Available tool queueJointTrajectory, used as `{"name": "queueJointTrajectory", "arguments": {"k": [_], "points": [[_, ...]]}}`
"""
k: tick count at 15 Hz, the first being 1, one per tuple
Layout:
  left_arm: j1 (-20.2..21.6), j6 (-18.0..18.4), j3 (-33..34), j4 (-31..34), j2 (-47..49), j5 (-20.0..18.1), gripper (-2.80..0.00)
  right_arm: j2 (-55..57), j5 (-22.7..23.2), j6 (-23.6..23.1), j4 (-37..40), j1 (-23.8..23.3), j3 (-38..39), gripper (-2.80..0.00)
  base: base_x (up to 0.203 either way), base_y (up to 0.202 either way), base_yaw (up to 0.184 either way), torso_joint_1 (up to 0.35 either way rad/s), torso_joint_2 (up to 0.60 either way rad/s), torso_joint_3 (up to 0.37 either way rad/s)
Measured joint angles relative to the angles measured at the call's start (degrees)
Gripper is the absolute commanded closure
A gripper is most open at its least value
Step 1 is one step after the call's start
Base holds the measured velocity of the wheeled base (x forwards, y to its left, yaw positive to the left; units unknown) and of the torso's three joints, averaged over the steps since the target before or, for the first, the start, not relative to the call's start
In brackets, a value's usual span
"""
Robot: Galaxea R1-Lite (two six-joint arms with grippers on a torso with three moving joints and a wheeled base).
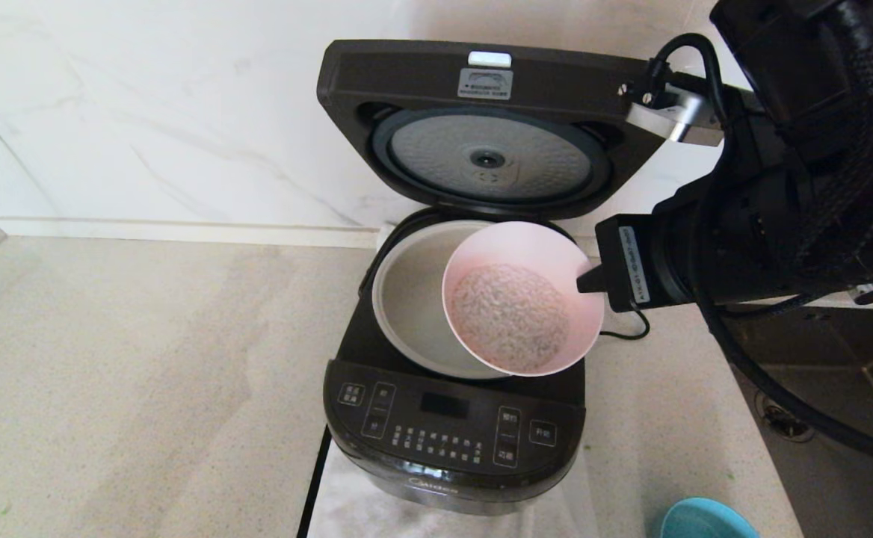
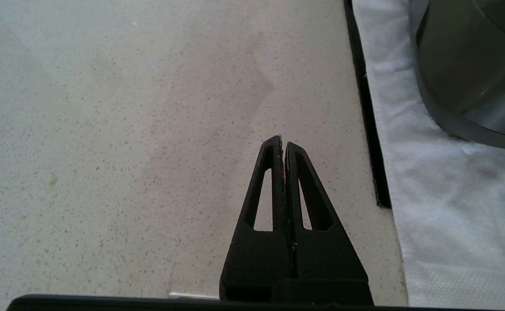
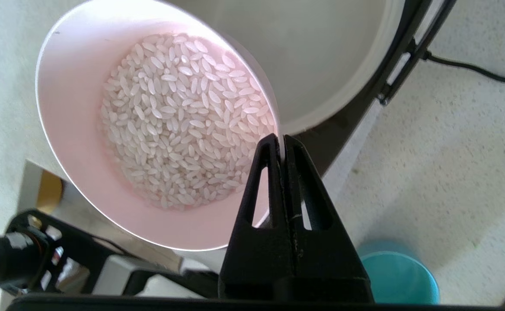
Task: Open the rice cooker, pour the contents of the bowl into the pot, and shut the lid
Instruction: Pour the rice from the bowl into the rice cooker
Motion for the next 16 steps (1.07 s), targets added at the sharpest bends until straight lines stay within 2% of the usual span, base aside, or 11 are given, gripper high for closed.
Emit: {"name": "queueJointTrajectory", "arguments": {"k": [3,7,12,16], "points": [[0.00,0.00,0.00,0.00,0.00,0.00,0.00,1.82,-0.17,0.15,-2.53,0.22,-0.56,0.00,0.000,0.000,0.000,0.000,0.00,0.000],[0.00,0.01,0.00,0.00,0.00,0.00,0.00,5.25,-3.06,0.14,-6.56,-0.09,-2.48,0.00,0.000,0.000,0.000,0.000,0.00,0.000],[0.00,0.00,0.00,0.00,0.00,-0.01,0.00,8.41,-3.64,0.21,-6.91,-1.29,-5.88,0.00,0.000,0.000,0.000,0.000,0.00,0.000],[0.00,-0.01,0.00,-0.03,0.00,-0.02,0.00,10.06,-8.70,0.12,-11.01,-1.49,-6.27,0.00,0.000,0.000,0.000,0.000,0.00,0.000]]}}
